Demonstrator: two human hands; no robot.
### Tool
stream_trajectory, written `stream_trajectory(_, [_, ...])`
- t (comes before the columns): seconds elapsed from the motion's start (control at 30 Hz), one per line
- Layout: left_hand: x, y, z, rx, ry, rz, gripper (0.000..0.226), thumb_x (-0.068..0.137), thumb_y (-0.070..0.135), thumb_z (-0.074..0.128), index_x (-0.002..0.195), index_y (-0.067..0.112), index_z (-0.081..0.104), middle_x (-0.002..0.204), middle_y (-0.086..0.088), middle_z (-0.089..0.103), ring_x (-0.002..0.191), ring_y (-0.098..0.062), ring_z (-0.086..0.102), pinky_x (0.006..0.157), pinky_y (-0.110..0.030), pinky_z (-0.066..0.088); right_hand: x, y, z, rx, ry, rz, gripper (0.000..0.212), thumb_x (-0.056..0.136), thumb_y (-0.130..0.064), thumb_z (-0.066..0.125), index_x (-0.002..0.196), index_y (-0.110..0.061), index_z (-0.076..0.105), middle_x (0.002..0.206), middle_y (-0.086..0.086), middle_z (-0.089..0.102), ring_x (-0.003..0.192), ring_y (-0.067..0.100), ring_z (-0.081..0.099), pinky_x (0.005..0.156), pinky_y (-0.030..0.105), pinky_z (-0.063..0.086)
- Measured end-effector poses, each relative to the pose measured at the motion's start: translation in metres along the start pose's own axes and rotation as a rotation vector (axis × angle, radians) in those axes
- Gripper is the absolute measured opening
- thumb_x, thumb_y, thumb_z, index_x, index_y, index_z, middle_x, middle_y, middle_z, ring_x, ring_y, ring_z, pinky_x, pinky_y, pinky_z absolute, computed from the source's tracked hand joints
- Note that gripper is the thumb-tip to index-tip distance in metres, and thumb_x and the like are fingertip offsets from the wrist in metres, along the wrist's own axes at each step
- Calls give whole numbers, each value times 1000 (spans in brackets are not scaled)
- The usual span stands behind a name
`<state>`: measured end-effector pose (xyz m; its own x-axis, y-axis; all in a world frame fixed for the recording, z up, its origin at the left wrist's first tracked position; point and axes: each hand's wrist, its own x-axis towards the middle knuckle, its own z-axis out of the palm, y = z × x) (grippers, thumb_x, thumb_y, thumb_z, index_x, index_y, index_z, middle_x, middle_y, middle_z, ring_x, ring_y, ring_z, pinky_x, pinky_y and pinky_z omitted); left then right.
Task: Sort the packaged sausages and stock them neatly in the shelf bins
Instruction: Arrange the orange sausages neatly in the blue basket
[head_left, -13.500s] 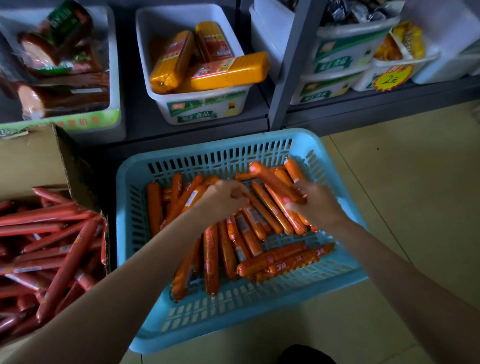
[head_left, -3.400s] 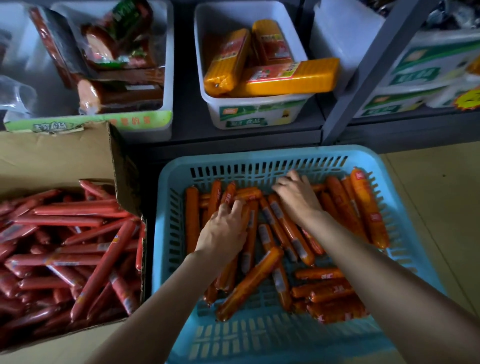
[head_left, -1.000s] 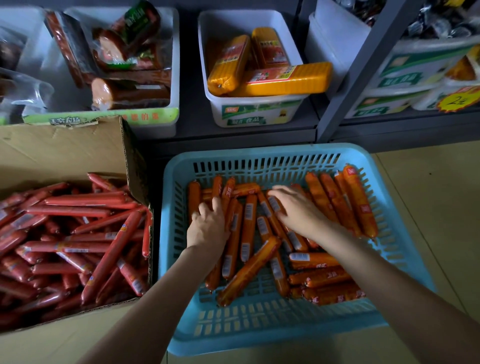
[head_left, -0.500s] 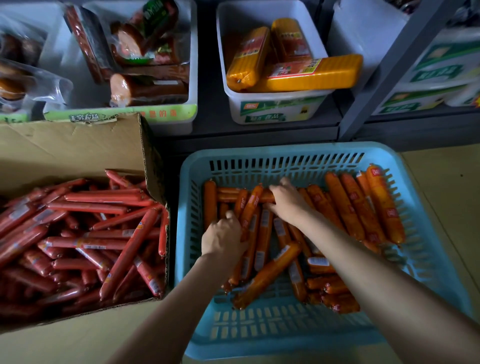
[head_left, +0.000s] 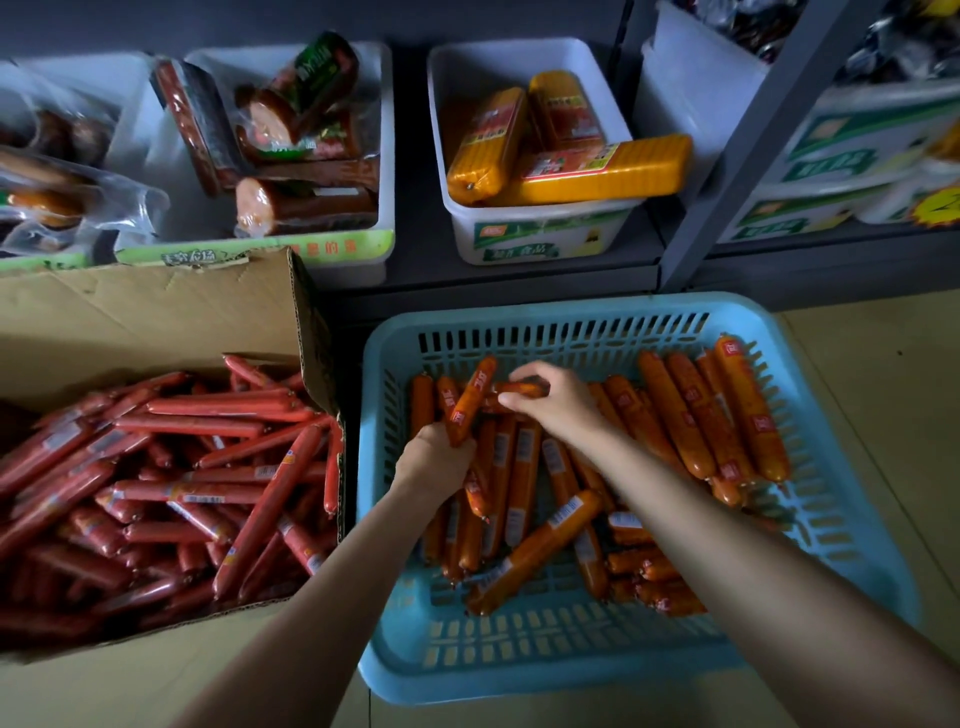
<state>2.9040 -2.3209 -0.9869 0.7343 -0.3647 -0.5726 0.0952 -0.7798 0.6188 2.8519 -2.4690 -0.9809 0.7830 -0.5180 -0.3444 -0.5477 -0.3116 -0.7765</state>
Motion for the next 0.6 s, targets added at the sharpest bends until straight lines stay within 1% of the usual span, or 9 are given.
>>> stream_trajectory(0.07, [-8, 4, -4, 31, 17, 13, 26, 91, 26, 54, 102, 4, 63, 100, -19, 66, 95, -36, 63, 85, -44, 52, -2, -1, -2, 61, 57, 27, 20, 85, -20, 68, 103, -13, 68, 117, 1, 64, 113, 15, 54, 86, 19, 35])
stream_trajectory(0.13, [-12, 7, -8, 58, 32, 16, 28, 93, 29, 51, 107, 6, 61, 102, -16, 65, 95, -33, 62, 86, -39, 51, -4, -1, -11, 108, 128, 37, 13, 86, -12, 66, 98, -12, 70, 114, 2, 65, 109, 13, 55, 88, 19, 36])
stream_trajectory(0.27, [-11, 11, -9, 44, 24, 31, 29, 96, 29, 47, 109, 6, 59, 95, -11, 62, 83, -25, 60, 73, -32, 47, -12, -2, -40, 283, 250, 38, 20, 85, -3, 64, 96, -20, 66, 101, 3, 66, 81, 13, 63, 80, 26, 52])
stream_trajectory(0.3, [-10, 13, -8, 46, 25, 41, 30, 96, 29, 46, 108, 5, 59, 93, -11, 63, 81, -26, 60, 71, -32, 47, -15, -3, -51, 330, 266, 45, 21, 85, -4, 65, 97, -21, 64, 99, 1, 65, 79, 12, 62, 79, 26, 53])
stream_trajectory(0.37, [-8, 17, -3, 64, 35, 63, 32, 96, 31, 44, 108, 5, 58, 97, -13, 65, 86, -29, 62, 75, -35, 50, -20, -5, -74, 440, 313, 27, 20, 83, -4, 67, 94, -20, 62, 95, 0, 64, 77, 11, 61, 76, 23, 52])
stream_trajectory(0.43, [-10, 22, 3, 90, 36, 85, 31, 96, 31, 44, 111, 8, 56, 104, -13, 64, 91, -30, 62, 78, -35, 50, -28, -6, -99, 517, 370, -64, 18, 83, -3, 68, 86, -19, 61, 83, -1, 63, 68, 5, 57, 66, 17, 47])
stream_trajectory(0.5, [-12, 28, 11, 105, 32, 113, 29, 96, 30, 44, 116, 10, 54, 106, -11, 63, 90, -28, 61, 74, -33, 49, -38, -6, -121, 481, 374, -177, 18, 84, -3, 65, 83, -21, 62, 77, -4, 62, 65, -2, 56, 64, 13, 46])
stream_trajectory(0.53, [-15, 31, 16, 114, 31, 129, 29, 96, 28, 44, 118, 11, 53, 106, -10, 62, 87, -26, 60, 69, -30, 47, -43, -5, -129, 435, 348, -218, 17, 85, -3, 65, 84, -20, 64, 78, -5, 62, 67, -3, 57, 67, 13, 47])
stream_trajectory(0.6, [-19, 38, 23, 122, 10, 182, 28, 96, 25, 45, 120, 13, 52, 101, -7, 61, 80, -22, 57, 58, -24, 41, -53, -5, -142, 280, 244, -257, 14, 86, -6, 65, 94, -17, 66, 85, -6, 65, 77, -1, 59, 80, 19, 47])
